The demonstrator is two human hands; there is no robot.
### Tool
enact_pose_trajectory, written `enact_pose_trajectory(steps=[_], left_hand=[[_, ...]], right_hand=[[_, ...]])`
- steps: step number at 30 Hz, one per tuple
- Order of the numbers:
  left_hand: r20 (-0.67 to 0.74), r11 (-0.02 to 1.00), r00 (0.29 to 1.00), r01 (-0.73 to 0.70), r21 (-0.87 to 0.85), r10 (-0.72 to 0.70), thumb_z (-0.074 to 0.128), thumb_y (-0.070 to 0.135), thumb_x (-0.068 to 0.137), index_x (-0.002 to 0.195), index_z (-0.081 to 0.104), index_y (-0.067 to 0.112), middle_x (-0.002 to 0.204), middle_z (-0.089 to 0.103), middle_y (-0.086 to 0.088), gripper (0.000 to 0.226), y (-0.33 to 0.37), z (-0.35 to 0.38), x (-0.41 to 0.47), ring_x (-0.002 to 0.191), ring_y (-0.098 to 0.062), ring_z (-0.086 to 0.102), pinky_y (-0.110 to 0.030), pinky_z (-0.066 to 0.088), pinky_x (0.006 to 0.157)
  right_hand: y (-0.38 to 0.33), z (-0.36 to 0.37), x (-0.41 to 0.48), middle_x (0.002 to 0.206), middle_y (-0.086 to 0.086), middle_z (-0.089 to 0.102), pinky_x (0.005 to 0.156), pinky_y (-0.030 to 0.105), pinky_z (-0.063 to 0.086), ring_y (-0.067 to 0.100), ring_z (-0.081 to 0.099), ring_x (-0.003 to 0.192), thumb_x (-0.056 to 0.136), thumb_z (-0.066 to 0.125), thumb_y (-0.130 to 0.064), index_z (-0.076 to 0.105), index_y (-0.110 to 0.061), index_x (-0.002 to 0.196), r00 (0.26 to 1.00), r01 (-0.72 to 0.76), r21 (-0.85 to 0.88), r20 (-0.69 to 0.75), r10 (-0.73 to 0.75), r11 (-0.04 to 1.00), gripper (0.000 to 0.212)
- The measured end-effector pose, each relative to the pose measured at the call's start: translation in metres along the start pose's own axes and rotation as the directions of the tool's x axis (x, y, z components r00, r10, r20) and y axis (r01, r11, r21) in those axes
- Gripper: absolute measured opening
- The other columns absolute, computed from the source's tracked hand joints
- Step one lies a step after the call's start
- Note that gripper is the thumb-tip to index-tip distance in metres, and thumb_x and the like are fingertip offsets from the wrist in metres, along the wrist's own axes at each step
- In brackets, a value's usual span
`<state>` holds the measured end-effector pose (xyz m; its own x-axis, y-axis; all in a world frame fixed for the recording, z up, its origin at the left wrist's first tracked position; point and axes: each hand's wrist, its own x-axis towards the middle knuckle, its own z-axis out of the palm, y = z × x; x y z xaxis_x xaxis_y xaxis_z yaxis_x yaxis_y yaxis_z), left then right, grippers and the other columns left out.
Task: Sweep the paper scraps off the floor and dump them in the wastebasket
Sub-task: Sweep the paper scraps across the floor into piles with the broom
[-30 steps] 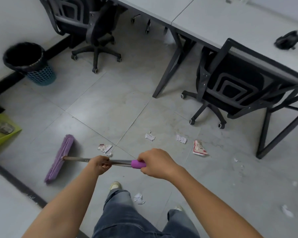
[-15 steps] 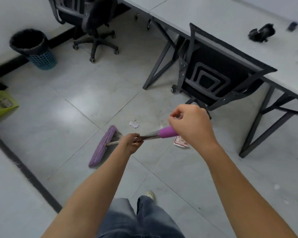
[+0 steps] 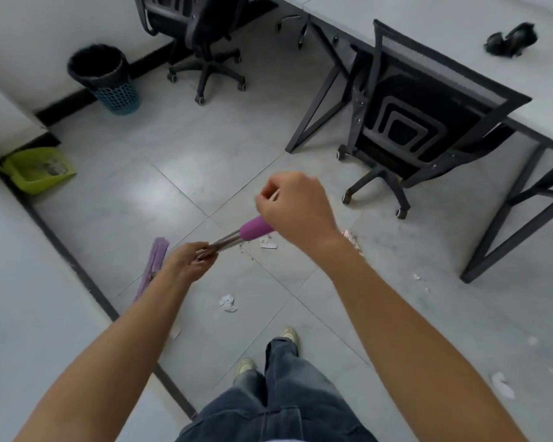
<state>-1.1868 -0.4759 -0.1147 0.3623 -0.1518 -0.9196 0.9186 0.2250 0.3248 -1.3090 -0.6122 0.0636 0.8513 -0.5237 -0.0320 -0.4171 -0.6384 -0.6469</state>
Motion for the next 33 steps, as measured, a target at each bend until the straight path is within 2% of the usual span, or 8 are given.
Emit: enact_pose_trajectory(steps=[3, 5, 8, 12, 15, 16, 24, 33], left_hand=[[-0.044, 1.0, 0.999, 0.022, -0.001, -0.022, 0.035, 0.0, 0.099, 0.075, 0.042, 0.0, 0.077, 0.042, -0.013, 0.025, 0.006, -0.057, 0.008, 0.066, -0.017, 0.046, -0.022, 0.048, 0.035], [-0.028, 0.999, 0.999, 0.036, -0.009, -0.036, 0.033, 0.0, 0.1, 0.077, 0.043, -0.001, 0.078, 0.044, -0.015, 0.026, 0.002, -0.077, 0.008, 0.068, -0.019, 0.048, -0.021, 0.053, 0.046], [-0.037, 0.998, 0.998, 0.06, 0.034, -0.059, 0.034, 0.0, 0.1, 0.077, 0.043, -0.002, 0.079, 0.045, -0.016, 0.025, -0.01, -0.083, 0.006, 0.068, -0.02, 0.048, -0.021, 0.047, 0.093], [-0.026, 0.993, 0.995, 0.101, 0.067, -0.099, 0.037, -0.002, 0.099, 0.076, 0.042, -0.001, 0.08, 0.044, -0.014, 0.024, -0.034, -0.072, 0.005, 0.066, -0.02, 0.047, -0.024, 0.055, 0.057], [0.007, 0.994, 0.995, 0.097, 0.045, -0.097, 0.037, -0.004, 0.098, 0.076, 0.043, -0.005, 0.079, 0.045, -0.016, 0.023, -0.057, -0.058, 0.0, 0.067, -0.023, 0.048, -0.023, 0.046, 0.093], [0.028, 0.995, 0.995, 0.095, 0.024, -0.096, 0.037, -0.004, 0.098, 0.077, 0.043, -0.006, 0.079, 0.045, -0.016, 0.022, -0.064, -0.051, -0.005, 0.067, -0.023, 0.048, -0.024, 0.045, 0.095], [0.19, 0.982, 0.979, 0.098, -0.16, -0.067, 0.038, -0.004, 0.098, 0.08, 0.046, -0.008, 0.08, 0.048, -0.018, 0.02, -0.131, 0.047, -0.029, 0.068, -0.023, 0.05, -0.028, 0.05, 0.036], [0.33, 0.972, 0.944, 0.102, -0.214, -0.026, 0.045, -0.005, 0.095, 0.107, 0.048, 0.0, 0.09, 0.052, -0.024, 0.013, -0.186, 0.154, -0.056, 0.073, -0.031, 0.056, -0.034, 0.059, 0.06]], right_hand=[[-0.019, 0.049, -0.022, 0.092, 0.017, 0.069, 0.074, 0.033, 0.044, 0.036, 0.06, 0.089, 0.085, 0.052, -0.014, 0.065, -0.004, 0.092, 0.994, 0.055, -0.02, 0.101, -0.052, 0.998, 0.018], [-0.025, 0.065, -0.036, 0.09, 0.019, 0.068, 0.069, 0.034, 0.042, 0.038, 0.059, 0.088, 0.087, 0.049, -0.013, 0.063, -0.002, 0.095, 0.983, 0.12, -0.078, 0.149, -0.107, 0.99, 0.019], [-0.025, 0.067, -0.044, 0.093, 0.019, 0.068, 0.072, 0.035, 0.044, 0.038, 0.058, 0.09, 0.088, 0.048, -0.013, 0.062, -0.003, 0.098, 0.981, 0.137, -0.125, 0.154, -0.117, 0.983, 0.02], [-0.011, 0.056, -0.055, 0.095, 0.017, 0.068, 0.073, 0.034, 0.045, 0.035, 0.059, 0.091, 0.087, 0.05, -0.015, 0.063, -0.007, 0.097, 0.992, 0.05, -0.125, 0.118, -0.035, 0.991, 0.019], [0.003, 0.036, -0.061, 0.092, 0.012, 0.069, 0.071, 0.03, 0.041, 0.031, 0.059, 0.088, 0.085, 0.052, -0.018, 0.065, -0.009, 0.092, 0.998, -0.05, -0.074, 0.021, 0.052, 0.996, 0.017], [0.007, 0.028, -0.061, 0.092, 0.011, 0.069, 0.071, 0.029, 0.04, 0.03, 0.059, 0.088, 0.085, 0.053, -0.019, 0.066, -0.01, 0.091, 0.998, -0.059, -0.074, -0.002, 0.059, 0.995, 0.017], [0.051, -0.064, -0.051, 0.073, 0.002, 0.056, 0.063, 0.025, 0.038, 0.018, 0.048, 0.069, 0.087, 0.053, -0.023, 0.066, -0.009, 0.088, 0.98, -0.07, -0.067, -0.19, 0.056, 0.995, 0.018], [0.096, -0.162, -0.054, 0.05, -0.009, 0.042, 0.048, 0.009, 0.033, 0.005, 0.035, 0.044, 0.087, 0.051, -0.025, 0.06, -0.016, 0.078, 0.94, 0.046, -0.13, -0.33, -0.086, 0.991, 0.015]])
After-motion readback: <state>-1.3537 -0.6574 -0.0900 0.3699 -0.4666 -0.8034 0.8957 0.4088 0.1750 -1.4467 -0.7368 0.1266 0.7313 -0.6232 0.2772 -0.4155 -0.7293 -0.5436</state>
